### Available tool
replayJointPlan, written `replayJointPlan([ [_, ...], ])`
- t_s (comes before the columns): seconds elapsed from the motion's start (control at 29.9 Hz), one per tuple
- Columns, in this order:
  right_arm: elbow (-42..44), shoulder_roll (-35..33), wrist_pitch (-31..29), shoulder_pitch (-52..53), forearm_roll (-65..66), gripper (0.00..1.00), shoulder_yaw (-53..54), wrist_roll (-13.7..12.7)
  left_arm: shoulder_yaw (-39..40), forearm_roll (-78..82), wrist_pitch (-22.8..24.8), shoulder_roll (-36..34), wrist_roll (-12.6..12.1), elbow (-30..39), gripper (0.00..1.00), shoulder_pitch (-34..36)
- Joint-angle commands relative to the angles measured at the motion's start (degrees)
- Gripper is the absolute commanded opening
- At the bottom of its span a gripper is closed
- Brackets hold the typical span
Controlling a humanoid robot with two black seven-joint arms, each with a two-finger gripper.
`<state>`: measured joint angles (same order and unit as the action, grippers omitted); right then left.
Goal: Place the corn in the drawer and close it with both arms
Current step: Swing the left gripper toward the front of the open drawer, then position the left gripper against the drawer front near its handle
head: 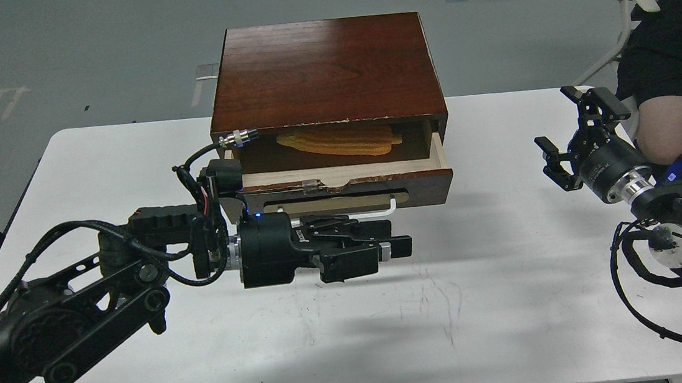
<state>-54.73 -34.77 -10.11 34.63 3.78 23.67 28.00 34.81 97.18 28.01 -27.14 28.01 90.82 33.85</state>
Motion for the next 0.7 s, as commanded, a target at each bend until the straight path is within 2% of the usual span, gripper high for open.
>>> replayJointPlan([
  [0.0, -0.03, -0.03, 0.0, -0.53, 0.08, 1.0, -0.03, 0.0, -0.27, -0.32, -0.01, 0.16, -0.01, -2.04, 0.0, -0.72],
  [0.27, -0.03, -0.56, -0.09, -1.05, 0.08, 1.0, 0.06, 0.0, -0.18, -2.61, -0.01, 0.42, -0.01, -7.4, 0.0, -2.12],
  [0.4, -0.03, -0.65, -0.09, -1.23, 0.08, 1.0, -0.03, 0.0, -0.1, -6.11, -0.01, 0.43, -2.34, -10.13, 0.0, -3.7],
  [0.67, -0.12, -0.65, -0.09, -1.49, 0.08, 1.0, -0.03, 0.0, 0.34, -11.57, -0.01, 0.16, -3.23, -11.8, 0.0, -4.24],
])
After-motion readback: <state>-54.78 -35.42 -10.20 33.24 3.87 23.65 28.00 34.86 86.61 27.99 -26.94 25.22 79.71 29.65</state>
